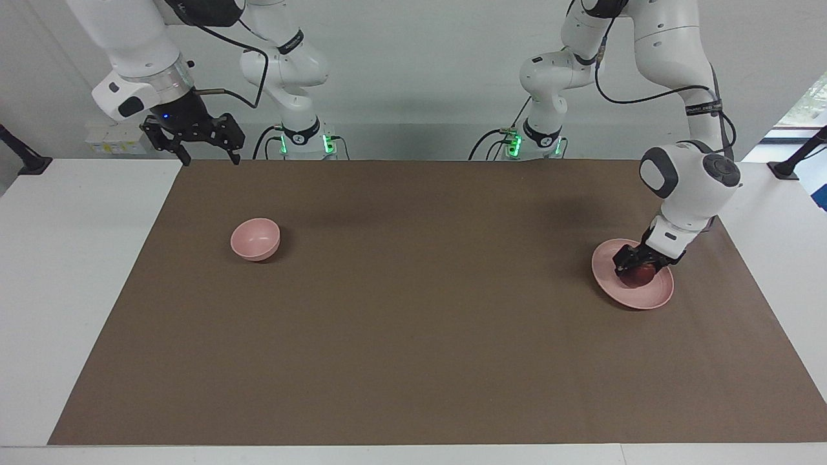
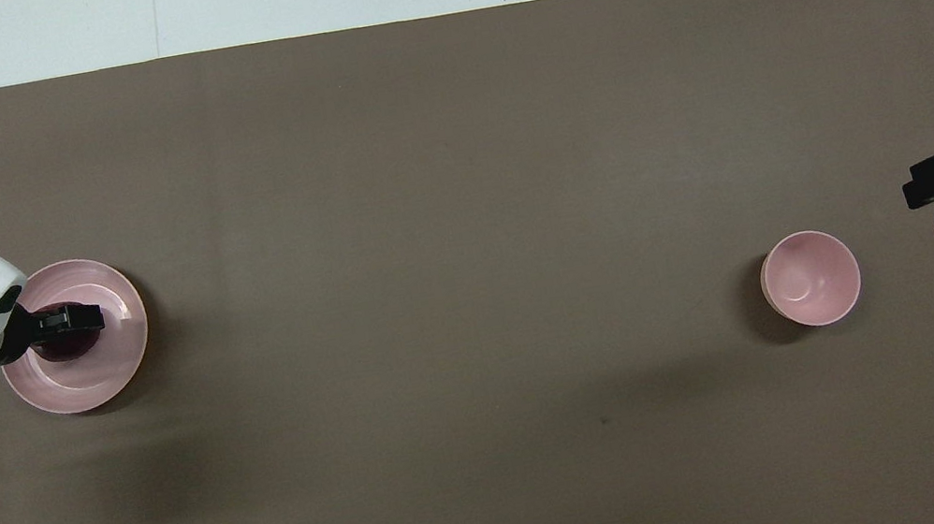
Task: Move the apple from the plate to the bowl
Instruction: 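Reach the left gripper to the apple on the pink plate and grasp it, then lift the apple with the left gripper while the right gripper reaches forward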
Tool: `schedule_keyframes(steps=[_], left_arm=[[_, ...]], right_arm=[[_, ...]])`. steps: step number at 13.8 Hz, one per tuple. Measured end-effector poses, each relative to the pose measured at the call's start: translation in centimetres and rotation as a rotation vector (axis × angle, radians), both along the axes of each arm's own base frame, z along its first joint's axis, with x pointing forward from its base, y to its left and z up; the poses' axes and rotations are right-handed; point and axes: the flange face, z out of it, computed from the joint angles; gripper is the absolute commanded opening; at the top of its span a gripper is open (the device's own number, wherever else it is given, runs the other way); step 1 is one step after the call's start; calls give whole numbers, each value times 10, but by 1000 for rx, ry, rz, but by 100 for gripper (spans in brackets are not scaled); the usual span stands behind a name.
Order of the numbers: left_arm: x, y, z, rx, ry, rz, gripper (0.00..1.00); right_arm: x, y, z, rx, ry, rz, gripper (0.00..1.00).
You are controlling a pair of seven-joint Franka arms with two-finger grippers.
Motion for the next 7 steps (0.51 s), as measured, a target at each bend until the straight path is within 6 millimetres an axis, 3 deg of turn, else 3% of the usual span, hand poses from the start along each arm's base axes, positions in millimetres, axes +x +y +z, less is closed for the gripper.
schedule_keyframes(steps=[7], left_arm=[[-1,0,0,4,-1,-44,0]], right_arm=[[-9,2,-4,13,13,-25,100]])
